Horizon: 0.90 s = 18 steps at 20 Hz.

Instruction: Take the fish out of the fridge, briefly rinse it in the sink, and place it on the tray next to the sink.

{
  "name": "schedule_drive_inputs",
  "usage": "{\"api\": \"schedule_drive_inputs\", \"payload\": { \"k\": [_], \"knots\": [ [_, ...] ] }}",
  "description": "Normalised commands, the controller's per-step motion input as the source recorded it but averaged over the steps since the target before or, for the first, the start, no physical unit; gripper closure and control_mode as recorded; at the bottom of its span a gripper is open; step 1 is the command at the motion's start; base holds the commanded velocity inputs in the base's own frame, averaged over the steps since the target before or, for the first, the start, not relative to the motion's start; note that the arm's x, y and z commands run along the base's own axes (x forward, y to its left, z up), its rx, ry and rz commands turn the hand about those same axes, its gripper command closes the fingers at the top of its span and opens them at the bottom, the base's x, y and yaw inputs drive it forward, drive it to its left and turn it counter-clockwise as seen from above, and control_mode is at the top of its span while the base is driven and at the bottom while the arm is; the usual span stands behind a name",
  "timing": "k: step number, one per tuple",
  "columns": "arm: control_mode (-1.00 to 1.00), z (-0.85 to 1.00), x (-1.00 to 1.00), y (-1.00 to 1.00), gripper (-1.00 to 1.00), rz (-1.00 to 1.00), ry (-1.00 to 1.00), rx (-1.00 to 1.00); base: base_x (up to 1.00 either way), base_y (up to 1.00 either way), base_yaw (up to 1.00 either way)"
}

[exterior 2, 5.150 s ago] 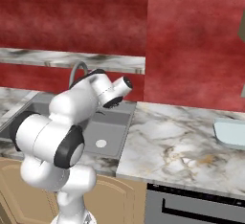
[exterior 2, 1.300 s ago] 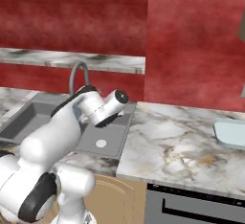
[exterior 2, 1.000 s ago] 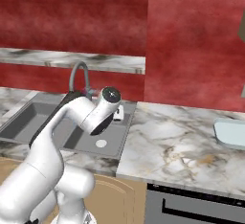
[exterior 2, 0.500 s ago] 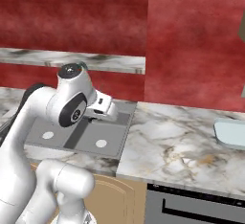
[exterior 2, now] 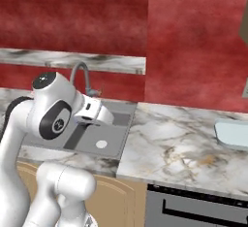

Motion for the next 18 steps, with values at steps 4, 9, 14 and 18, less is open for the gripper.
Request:
{"api": "schedule_drive_inputs", "payload": {
  "k": [4, 9, 14, 18],
  "knots": [
    [1.0, 0.0, 0.0, 0.0, 1.0, 0.0, 0.0, 0.0, -1.0, -1.0, -0.19],
    [1.0, 0.0, 0.0, 0.0, 1.0, 0.0, 0.0, 0.0, -0.63, -1.0, -0.25],
    [1.0, 0.0, 0.0, 0.0, 1.0, 0.0, 0.0, 0.0, 0.14, -1.0, -0.1],
    [1.0, 0.0, 0.0, 0.0, 1.0, 0.0, 0.0, 0.0, 0.61, -0.99, 0.04]
  ]
}}
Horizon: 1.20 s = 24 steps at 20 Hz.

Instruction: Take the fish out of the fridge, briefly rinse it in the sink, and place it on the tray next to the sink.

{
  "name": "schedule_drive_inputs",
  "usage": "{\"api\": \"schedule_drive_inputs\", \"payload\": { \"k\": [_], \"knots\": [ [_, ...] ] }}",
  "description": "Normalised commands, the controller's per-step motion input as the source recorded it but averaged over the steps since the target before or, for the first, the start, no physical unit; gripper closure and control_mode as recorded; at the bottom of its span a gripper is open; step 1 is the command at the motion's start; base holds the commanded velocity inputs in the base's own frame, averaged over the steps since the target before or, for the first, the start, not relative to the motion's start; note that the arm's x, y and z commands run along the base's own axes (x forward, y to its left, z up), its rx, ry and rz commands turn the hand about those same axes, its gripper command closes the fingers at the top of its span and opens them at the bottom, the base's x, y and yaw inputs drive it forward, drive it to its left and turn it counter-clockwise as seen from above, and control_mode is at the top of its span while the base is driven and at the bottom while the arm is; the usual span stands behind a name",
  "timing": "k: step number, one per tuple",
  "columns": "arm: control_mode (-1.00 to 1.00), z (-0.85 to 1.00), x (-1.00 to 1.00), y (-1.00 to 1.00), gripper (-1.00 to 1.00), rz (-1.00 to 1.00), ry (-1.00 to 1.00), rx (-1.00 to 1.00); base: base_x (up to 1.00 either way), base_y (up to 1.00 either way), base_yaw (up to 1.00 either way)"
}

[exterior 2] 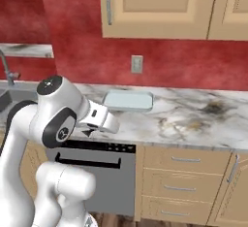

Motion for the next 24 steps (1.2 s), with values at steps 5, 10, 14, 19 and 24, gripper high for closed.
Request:
{"api": "schedule_drive_inputs", "payload": {
  "k": [5, 10, 14, 19, 24],
  "knots": [
    [1.0, 0.0, 0.0, 0.0, 1.0, 0.0, 0.0, 0.0, 0.7, -0.87, 0.13],
    [1.0, 0.0, 0.0, 0.0, 1.0, 0.0, 0.0, 0.0, 0.86, -0.22, 0.15],
    [-1.0, 0.04, 0.65, -0.12, 1.0, 0.36, 0.0, 0.12, 0.0, 0.0, 0.0],
    [-1.0, 0.0, 0.7, 0.28, 1.0, 0.54, 0.17, 0.06, 0.0, 0.0, 0.0],
    [-1.0, -0.27, 0.67, 0.55, 1.0, 0.49, 0.17, 0.0, 0.0, 0.0, 0.0]
  ]
}}
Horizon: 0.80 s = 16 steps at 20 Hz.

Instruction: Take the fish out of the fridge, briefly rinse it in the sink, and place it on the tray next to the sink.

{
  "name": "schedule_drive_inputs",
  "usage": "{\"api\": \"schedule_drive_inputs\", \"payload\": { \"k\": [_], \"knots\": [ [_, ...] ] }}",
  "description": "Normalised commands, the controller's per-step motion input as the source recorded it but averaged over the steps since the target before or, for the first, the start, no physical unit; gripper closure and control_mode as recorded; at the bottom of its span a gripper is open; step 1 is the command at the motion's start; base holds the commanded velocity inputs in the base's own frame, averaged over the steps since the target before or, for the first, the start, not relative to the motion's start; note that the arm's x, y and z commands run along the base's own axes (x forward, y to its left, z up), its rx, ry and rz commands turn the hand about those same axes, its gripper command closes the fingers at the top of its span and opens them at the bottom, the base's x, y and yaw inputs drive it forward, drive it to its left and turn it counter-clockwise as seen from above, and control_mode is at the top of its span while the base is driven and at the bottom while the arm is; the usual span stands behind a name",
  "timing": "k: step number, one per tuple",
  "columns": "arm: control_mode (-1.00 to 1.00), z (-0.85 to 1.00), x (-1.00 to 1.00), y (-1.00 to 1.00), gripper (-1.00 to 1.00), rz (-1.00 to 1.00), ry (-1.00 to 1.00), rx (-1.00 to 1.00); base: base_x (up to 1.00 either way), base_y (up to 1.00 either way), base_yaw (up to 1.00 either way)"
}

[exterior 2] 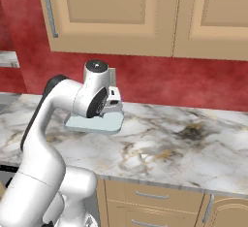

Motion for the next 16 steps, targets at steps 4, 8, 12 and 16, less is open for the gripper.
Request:
{"api": "schedule_drive_inputs", "payload": {
  "k": [4, 8, 12, 16],
  "knots": [
    [-1.0, -0.6, 0.34, 0.46, 1.0, 0.42, 0.06, 0.0, 0.0, 0.0, 0.0],
    [-1.0, -0.38, 0.36, 0.09, 1.0, 0.24, -0.03, 0.02, 0.0, 0.0, 0.0],
    [-1.0, -0.26, 0.6, 0.25, 1.0, 0.13, -0.08, 0.01, 0.0, 0.0, 0.0],
    [-1.0, -0.3, 0.87, 0.39, 1.0, 0.03, -0.01, 0.0, 0.0, 0.0, 0.0]
  ]
}}
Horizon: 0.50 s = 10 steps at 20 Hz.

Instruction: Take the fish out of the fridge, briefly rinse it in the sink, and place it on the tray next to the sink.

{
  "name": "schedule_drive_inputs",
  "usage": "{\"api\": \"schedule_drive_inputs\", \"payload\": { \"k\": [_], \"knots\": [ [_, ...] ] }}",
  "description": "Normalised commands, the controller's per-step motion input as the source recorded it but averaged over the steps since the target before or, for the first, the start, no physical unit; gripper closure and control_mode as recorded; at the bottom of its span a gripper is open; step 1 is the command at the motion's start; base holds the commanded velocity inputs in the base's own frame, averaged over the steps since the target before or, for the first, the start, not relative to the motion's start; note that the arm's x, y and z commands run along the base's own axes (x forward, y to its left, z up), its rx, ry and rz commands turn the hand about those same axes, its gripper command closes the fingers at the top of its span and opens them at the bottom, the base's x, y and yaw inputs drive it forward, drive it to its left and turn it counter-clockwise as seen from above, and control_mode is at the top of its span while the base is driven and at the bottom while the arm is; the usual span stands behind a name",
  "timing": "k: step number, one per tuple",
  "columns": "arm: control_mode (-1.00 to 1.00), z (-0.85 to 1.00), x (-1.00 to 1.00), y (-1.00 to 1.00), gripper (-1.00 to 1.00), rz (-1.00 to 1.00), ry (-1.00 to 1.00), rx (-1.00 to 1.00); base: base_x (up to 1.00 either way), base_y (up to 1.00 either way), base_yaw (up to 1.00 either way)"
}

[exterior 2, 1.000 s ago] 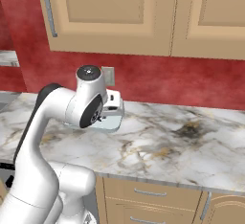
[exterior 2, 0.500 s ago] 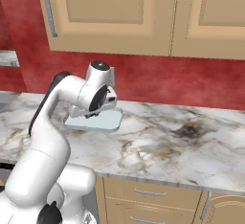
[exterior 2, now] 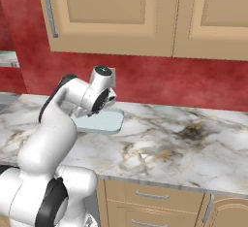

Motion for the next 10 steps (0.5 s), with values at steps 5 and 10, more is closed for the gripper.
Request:
{"api": "schedule_drive_inputs", "payload": {
  "k": [5, 10],
  "knots": [
    [-1.0, -0.43, 0.82, 0.21, 1.0, 0.0, 0.0, 0.0, 0.0, 0.0, 0.0],
    [-1.0, -0.41, 0.47, 0.01, 1.0, 0.0, 0.0, 0.0, 0.0, 0.0, 0.0]
  ]
}}
